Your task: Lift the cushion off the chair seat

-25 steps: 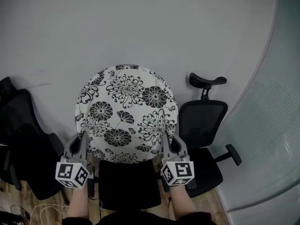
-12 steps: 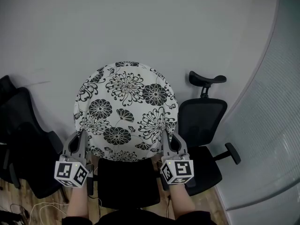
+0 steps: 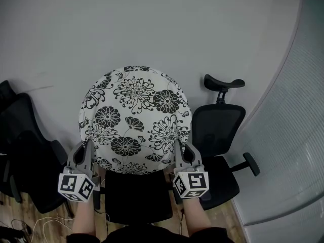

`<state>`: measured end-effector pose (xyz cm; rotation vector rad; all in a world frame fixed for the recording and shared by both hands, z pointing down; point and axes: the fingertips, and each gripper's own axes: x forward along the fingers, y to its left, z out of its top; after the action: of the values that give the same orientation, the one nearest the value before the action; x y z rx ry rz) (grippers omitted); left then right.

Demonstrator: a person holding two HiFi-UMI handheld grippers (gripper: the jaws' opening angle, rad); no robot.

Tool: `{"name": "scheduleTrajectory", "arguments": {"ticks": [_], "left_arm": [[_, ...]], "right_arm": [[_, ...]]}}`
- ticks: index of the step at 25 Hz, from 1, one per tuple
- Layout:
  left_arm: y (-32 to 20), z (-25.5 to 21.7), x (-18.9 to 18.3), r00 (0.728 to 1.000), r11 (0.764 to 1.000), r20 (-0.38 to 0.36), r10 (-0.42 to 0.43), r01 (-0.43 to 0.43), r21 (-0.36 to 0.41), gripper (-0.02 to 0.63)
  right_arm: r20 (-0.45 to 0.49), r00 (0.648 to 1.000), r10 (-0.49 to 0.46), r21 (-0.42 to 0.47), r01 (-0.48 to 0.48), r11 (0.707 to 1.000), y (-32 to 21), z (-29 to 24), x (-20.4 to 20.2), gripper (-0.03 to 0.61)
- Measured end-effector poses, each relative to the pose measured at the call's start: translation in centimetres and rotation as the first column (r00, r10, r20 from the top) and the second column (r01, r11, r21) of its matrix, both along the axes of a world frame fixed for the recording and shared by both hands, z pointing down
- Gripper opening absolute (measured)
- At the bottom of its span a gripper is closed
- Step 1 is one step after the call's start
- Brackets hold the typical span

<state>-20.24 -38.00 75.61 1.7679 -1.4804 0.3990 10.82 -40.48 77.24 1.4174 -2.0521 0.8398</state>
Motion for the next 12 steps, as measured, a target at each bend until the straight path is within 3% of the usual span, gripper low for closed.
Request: {"name": "scheduleTrajectory", "arguments": {"ticks": [12], "left_arm": [[-0.23, -0.17, -0.09, 1.000, 1.000, -0.003, -0.003, 0.003, -0.012, 0.020]], "right_arm": [[-0.002, 1.000, 0.001, -0.014, -0.001, 1.000, 0.00, 0.07, -0.04, 0.038]]}}
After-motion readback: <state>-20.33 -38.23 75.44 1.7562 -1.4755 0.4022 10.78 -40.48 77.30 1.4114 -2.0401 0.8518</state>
